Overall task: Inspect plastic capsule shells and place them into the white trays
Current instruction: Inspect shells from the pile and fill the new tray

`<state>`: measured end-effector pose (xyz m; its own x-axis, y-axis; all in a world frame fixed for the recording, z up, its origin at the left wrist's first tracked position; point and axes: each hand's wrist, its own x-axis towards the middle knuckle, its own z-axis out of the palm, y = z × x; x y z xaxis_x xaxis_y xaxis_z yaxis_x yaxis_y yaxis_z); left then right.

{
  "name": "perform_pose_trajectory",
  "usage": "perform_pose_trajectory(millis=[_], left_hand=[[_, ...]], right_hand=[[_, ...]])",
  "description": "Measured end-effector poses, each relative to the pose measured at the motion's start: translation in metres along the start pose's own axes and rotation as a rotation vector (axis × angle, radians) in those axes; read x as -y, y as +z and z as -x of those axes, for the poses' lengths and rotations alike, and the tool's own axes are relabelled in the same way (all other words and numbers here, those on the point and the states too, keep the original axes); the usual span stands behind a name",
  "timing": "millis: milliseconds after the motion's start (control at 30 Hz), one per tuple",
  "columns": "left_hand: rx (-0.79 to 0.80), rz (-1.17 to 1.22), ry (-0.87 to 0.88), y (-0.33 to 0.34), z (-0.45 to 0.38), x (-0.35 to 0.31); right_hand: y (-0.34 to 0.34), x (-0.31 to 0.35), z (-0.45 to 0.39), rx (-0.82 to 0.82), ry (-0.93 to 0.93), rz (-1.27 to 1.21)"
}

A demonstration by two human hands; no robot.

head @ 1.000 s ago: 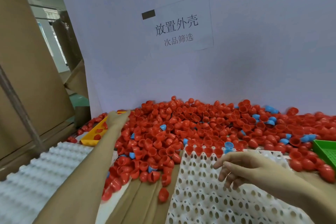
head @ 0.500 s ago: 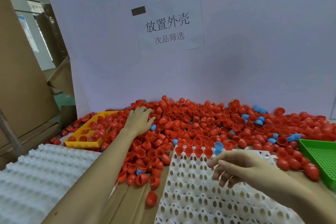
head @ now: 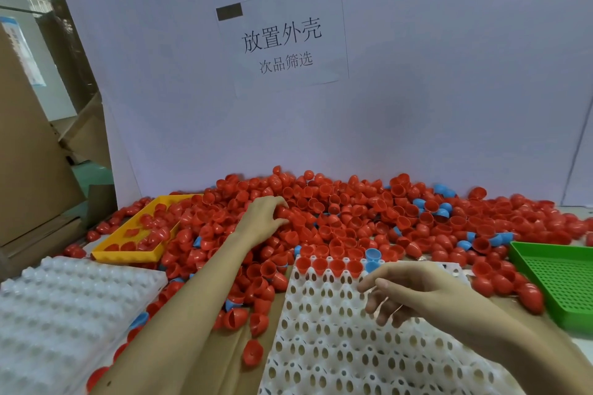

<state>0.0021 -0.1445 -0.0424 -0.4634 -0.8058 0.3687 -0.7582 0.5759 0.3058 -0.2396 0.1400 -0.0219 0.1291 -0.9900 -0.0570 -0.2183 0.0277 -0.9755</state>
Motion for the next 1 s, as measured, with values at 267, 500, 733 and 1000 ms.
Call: perform_pose_trajectory(millis=[267,500,733,1000], left_hand=[[-0.299,0.364,0.032,-0.038,0.048,-0.046],[-0.182,0.745,0.224,-0.027,0.134,-0.13],[-0.163,0.722,0.296,0.009,0.148,-0.142],[-0.164,0.807,0.247,0.015,0.153,-0.139]], right_hand=[[-0.004,-0.001,0.002,-0.061,-0.014,-0.001],[0.002,0.002,0.004,-0.176,-0.231,-0.001],[0.0,-0.003,0.004,-0.247,-0.295,0.228],[0.001,-0.012,-0.003,-0.308,-0.324,0.368]])
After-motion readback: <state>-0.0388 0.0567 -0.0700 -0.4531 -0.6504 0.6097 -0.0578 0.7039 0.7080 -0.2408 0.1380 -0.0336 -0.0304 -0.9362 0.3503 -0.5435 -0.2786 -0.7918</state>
